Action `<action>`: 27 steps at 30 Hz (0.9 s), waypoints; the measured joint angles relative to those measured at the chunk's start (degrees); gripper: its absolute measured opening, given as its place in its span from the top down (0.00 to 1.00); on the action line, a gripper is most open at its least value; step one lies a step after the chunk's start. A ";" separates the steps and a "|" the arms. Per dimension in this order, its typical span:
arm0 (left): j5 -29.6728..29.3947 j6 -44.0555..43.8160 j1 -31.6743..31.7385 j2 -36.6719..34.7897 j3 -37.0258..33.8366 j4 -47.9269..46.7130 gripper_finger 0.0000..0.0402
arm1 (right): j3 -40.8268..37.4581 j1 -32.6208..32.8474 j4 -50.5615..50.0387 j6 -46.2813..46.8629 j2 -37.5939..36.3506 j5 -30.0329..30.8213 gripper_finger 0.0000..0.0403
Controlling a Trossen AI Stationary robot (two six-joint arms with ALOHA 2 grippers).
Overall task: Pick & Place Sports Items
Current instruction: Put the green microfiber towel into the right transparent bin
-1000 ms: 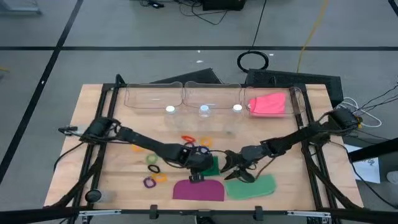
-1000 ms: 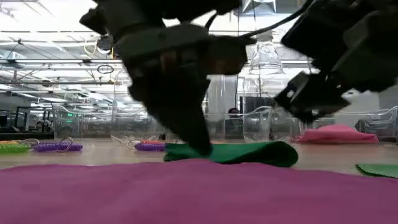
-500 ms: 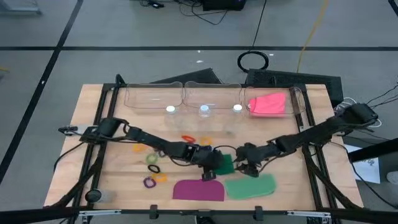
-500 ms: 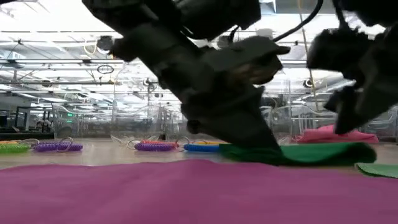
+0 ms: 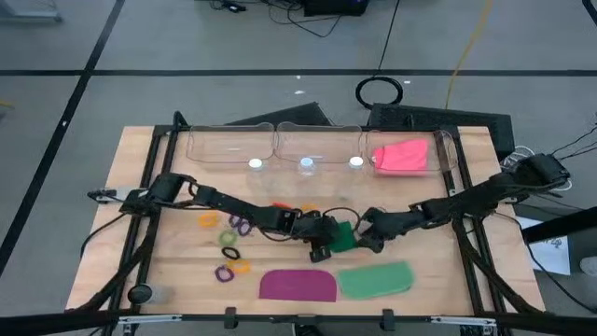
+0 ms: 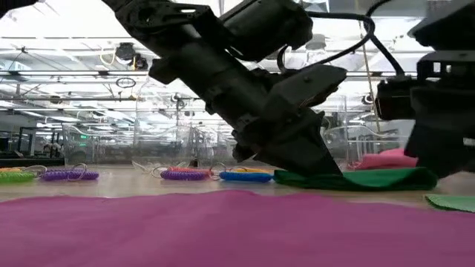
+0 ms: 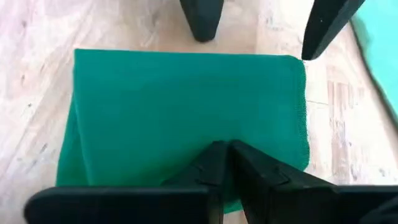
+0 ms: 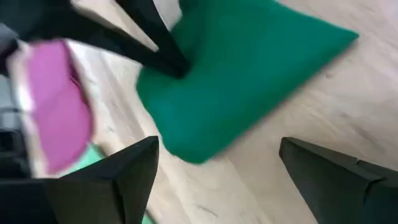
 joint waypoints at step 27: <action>0.37 1.18 0.04 0.00 -0.02 -0.19 0.94 | -1.59 -1.66 8.00 0.87 14.64 5.79 0.54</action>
